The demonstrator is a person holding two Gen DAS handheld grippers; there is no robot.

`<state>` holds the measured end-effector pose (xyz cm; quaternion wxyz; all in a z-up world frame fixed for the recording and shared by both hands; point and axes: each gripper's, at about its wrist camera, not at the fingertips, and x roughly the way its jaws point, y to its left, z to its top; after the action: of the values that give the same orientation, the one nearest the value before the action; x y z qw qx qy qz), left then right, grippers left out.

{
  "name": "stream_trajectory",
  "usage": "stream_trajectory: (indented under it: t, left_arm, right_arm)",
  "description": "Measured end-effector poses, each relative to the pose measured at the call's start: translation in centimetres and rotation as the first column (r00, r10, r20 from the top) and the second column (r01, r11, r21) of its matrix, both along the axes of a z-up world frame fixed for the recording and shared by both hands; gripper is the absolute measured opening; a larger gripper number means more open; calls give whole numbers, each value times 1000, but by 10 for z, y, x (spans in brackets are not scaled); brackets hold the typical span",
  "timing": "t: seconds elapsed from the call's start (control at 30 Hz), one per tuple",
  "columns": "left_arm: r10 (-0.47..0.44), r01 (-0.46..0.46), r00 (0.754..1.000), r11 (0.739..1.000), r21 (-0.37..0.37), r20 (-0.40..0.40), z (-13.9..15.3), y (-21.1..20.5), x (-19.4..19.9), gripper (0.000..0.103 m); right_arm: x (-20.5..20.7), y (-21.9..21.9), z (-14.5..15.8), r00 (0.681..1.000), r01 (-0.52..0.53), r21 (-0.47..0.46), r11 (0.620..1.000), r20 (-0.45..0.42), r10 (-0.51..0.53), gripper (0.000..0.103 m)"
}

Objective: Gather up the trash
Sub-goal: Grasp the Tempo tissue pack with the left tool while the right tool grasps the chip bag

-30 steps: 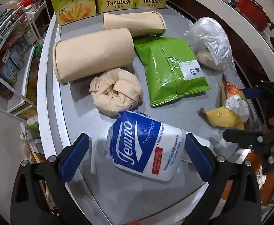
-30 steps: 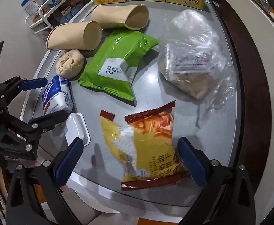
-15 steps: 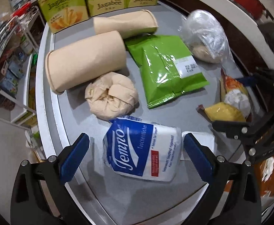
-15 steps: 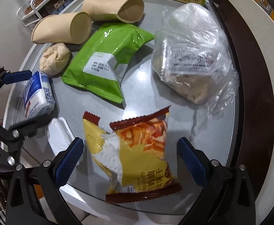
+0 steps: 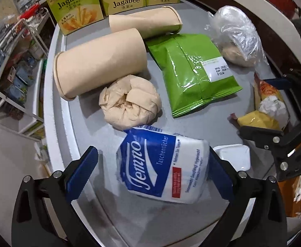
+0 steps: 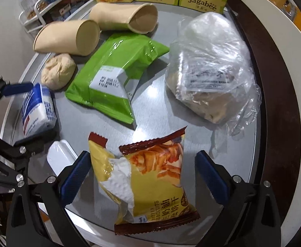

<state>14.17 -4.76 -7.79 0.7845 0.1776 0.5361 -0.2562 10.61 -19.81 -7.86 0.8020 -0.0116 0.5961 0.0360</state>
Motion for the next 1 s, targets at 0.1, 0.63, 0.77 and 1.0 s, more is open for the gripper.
stream_trajectory:
  t: [0.1, 0.63, 0.77, 1.0]
  left_arm:
    - [4, -4, 1000, 1000, -13, 13, 0, 1, 0, 101]
    - [0, 1, 1000, 1000, -14, 9, 4, -3, -7, 76]
    - [8, -8, 1000, 1000, -12, 6, 4, -2, -8, 63]
    - [21, -21, 1000, 999, -30, 13, 9, 4, -11, 58]
  right_arm:
    - [-1, -4, 0, 1000, 6, 12, 1000, 1, -6, 99]
    - [-13, 0, 12, 1000, -11, 22, 1000, 28, 11, 63]
    - [-16, 5, 12, 999, -18, 2, 1000, 39, 18, 53]
    - [-16, 6, 17, 998, -19, 36, 999, 54, 17, 49]
